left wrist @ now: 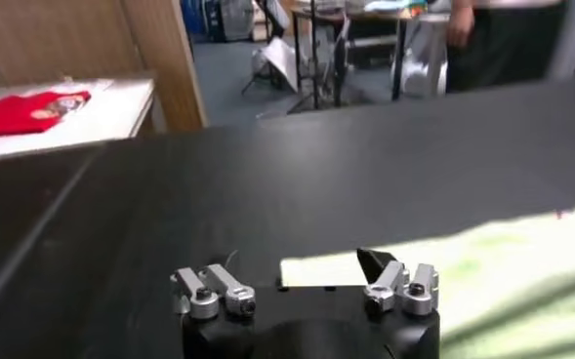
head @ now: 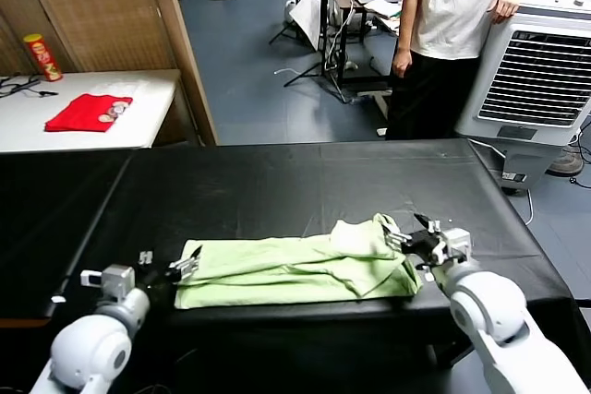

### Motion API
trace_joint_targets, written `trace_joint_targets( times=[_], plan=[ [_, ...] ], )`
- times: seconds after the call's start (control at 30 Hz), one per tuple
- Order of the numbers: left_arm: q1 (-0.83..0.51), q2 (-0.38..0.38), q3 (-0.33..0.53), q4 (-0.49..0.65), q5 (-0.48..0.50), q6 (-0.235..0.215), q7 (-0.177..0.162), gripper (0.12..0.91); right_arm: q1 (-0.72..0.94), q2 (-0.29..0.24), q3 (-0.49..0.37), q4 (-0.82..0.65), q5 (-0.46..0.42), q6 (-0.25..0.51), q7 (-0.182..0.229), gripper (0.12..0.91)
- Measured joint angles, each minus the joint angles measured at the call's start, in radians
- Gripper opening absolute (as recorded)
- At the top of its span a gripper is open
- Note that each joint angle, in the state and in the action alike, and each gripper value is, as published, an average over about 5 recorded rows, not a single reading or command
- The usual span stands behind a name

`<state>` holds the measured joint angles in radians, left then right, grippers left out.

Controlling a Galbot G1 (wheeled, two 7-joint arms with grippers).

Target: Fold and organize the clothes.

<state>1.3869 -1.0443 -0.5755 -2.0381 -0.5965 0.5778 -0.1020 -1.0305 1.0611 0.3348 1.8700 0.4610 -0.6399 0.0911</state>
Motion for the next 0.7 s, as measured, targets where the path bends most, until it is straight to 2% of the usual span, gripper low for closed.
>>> trace_joint_targets(
  times=[0.2,0.4,0.5,0.6,0.7],
  plan=[
    [-0.047,-0.011,0.014,0.076,-0.082,-0.001,0.002,0.798,0.051,0.020,-0.037,-0.085,0.003,0.004,0.001,0.783],
    [-0.056,-0.015,0.020,0.109,-0.088,-0.004,0.004,0.776,0.067,0.030,-0.056,-0.129,0.004,-0.001,0.004,0.645],
    [-0.053,-0.015,0.021,0.116,-0.093,-0.006,0.005,0.662,0.064,0.036,-0.059,-0.139,0.002,0.000,0.009,0.524],
    [-0.055,-0.016,0.024,0.125,-0.094,-0.012,0.007,0.494,0.056,0.046,-0.055,-0.146,-0.001,0.009,0.024,0.374],
    [-0.062,-0.023,0.028,0.136,-0.079,-0.031,0.009,0.326,0.044,0.060,-0.049,-0.152,-0.016,0.044,0.058,0.233]
  ],
)
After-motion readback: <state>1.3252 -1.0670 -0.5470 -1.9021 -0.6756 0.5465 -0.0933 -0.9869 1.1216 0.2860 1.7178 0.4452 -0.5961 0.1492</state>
